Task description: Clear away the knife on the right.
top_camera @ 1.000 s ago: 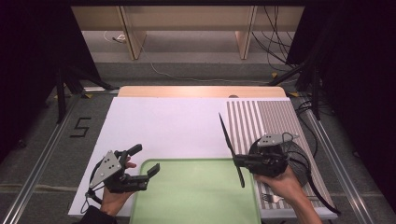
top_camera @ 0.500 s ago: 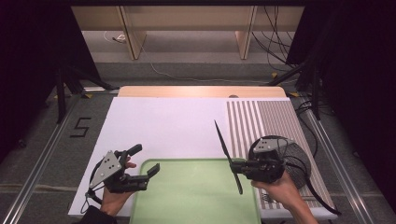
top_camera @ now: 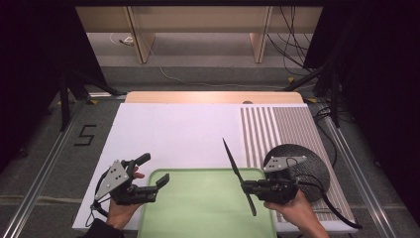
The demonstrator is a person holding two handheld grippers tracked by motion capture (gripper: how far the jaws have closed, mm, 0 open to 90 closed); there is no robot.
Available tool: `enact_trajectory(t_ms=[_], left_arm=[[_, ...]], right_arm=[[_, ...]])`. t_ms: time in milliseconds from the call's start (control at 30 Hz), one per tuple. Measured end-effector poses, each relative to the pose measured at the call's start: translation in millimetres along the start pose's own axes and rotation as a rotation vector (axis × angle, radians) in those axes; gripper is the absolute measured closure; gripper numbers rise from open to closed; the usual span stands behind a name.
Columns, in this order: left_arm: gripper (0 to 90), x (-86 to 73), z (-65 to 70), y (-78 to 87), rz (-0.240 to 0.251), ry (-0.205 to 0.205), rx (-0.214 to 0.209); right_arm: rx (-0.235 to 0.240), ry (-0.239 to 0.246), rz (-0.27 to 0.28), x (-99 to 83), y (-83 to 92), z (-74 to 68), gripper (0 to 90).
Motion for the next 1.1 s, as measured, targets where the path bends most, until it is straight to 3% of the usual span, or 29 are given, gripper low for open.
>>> enact_trajectory(t_ms=[700,1100], left_arm=[[10.1,0.1,0.0,0.2,0.001,0.001,0.000],[10.2,0.0,0.2,-0.1,0.000,0.001,-0.001]], right_arm=[[0.012,0.002,-0.054,-12.6,-10.6,-12.1,80.6],[0.007,-0.015,-0.085,-19.9,-13.5,-12.2,80.6]])
Point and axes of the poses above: each handheld gripper's, and its own axes: y roughly backward along the jaws, x roughly out of its top, z roughly to its right, the point moved 9 cm from there along -y, roughly forward along the jaws, and after that the axes turned 9 degrees about -z, right-handed, at the moved point
